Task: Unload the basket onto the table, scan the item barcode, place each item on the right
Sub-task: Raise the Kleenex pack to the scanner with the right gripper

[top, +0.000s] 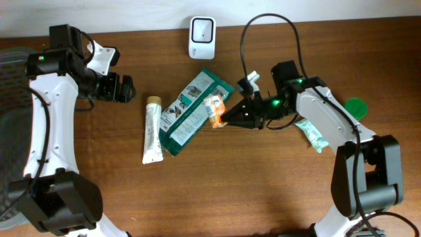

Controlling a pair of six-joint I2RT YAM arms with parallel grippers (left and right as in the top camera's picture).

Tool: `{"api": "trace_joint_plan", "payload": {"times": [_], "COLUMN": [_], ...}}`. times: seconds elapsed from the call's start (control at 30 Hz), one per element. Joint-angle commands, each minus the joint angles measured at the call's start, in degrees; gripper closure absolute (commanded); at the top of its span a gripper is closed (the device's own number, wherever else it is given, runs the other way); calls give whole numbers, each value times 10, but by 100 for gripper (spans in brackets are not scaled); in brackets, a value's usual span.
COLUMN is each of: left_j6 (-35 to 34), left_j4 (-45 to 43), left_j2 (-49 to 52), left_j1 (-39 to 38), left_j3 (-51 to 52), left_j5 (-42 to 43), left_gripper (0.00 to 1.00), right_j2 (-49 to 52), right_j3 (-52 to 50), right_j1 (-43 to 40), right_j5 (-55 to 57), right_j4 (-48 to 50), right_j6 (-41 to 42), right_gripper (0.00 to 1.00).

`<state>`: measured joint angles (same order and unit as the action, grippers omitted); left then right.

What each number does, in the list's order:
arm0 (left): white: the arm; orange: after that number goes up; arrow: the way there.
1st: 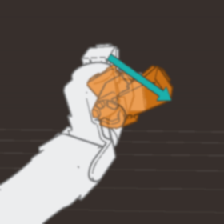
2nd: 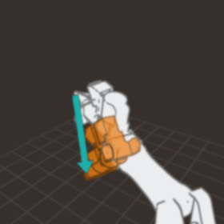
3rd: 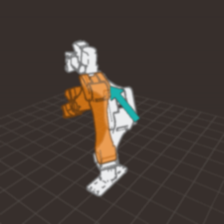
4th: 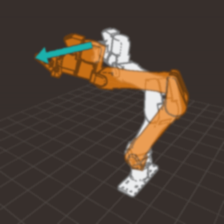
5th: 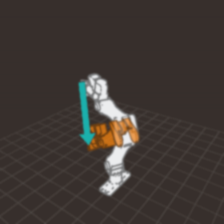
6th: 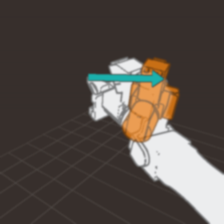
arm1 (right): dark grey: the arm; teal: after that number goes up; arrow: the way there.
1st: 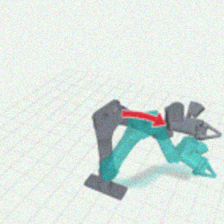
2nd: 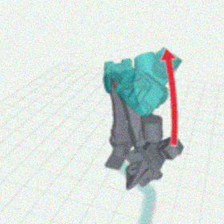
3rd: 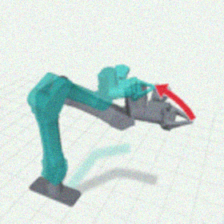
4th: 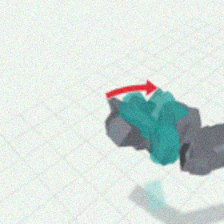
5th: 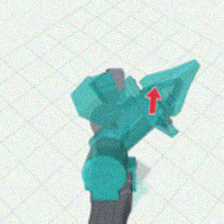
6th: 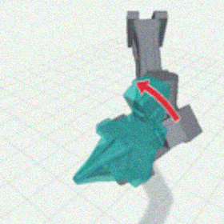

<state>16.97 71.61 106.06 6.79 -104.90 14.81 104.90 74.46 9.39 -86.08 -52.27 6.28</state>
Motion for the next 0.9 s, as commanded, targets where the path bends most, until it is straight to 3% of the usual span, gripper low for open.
{"api": "trace_joint_plan", "payload": {"times": [0.0,0.2,0.3,0.37,0.4,0.5,0.57,0.67,0.73,0.8,0.87], "left_j6": [7,7,7,7,7,7,7,7,7,7,7], "left_j4": [1,1,1,1,1,1,1,1,1,1,1], "left_j2": [-12,-12,-12,-12,-12,-12,-12,-12,-12,-12,-12], "left_j1": [2,2,2,2,2,2,2,2,2,2,2], "left_j3": [-7,-7,-7,-7,-7,-7,-7,-7,-7,-7,-7], "left_j5": [8,8,8,8,8,8,8,8,8,8,8], "left_gripper": [1,1,1,1,1,1,1,1,1,1,1], "right_j2": [-24,-26,-26,-26,-26,-26,-25,-3,40,88,133], "right_j3": [10,10,10,10,10,54,184,357,422,422,422], "right_j1": [-20,-20,-19,-19,-12,10,48,100,129,153,162], "right_j5": [-28,-14,89,221,360,498,667,836,941,1051,1080], "right_j4": [-24,-24,-24,-17,-21,-37,-118,-143,-79,64,164], "right_j6": [0,-17,-16,-16,-9,61,80,106,82,11,-21], "right_gripper": [96,96,96,96,96,96,96,96,96,96,96]}}
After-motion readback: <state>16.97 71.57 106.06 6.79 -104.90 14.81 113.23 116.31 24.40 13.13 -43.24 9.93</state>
